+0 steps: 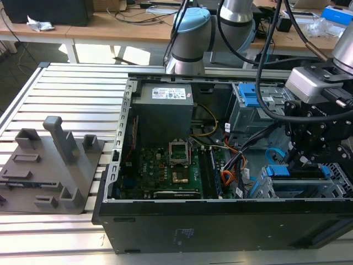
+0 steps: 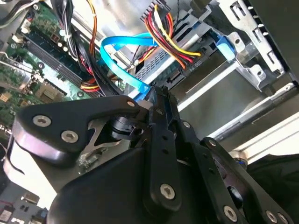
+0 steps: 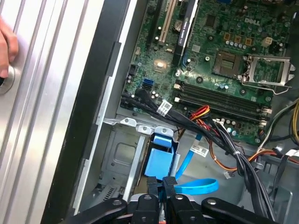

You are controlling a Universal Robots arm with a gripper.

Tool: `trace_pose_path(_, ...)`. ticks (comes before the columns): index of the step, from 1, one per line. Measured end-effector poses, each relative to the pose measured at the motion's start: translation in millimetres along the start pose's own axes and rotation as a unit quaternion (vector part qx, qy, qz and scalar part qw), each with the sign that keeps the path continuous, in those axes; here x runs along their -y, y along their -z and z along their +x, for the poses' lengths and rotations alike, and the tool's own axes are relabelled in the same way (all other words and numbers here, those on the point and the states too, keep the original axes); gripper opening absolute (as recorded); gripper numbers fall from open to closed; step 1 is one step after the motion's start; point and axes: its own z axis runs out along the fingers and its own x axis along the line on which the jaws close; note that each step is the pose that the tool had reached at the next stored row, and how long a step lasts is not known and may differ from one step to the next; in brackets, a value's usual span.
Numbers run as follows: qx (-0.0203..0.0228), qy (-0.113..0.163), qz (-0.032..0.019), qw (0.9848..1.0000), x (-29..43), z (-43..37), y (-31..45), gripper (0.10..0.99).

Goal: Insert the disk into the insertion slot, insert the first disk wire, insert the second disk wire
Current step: 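Insert the second disk wire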

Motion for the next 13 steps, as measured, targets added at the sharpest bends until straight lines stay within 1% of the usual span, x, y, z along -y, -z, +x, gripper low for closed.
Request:
trace_pose_path(2, 0.0003, -0.008, -0.0006, 1.0000, 1.3, 0.3, -1.3, 0.165)
trace_pose_path(5, -0.0015, -0.017, -0.0015, 0.9998, 5.9, 1.2, -1.8, 0.165)
trace_pose_path(6, -0.0032, -0.025, -0.0024, 0.9997, 11.0, 2.4, -1.5, 0.165)
trace_pose_path(8, -0.0032, -0.031, -0.0030, 0.9995, 14.5, 3.1, -1.3, 0.165)
trace_pose_path(13, -0.0028, -0.037, -0.0033, 0.9993, 16.8, 3.2, -1.2, 0.165)
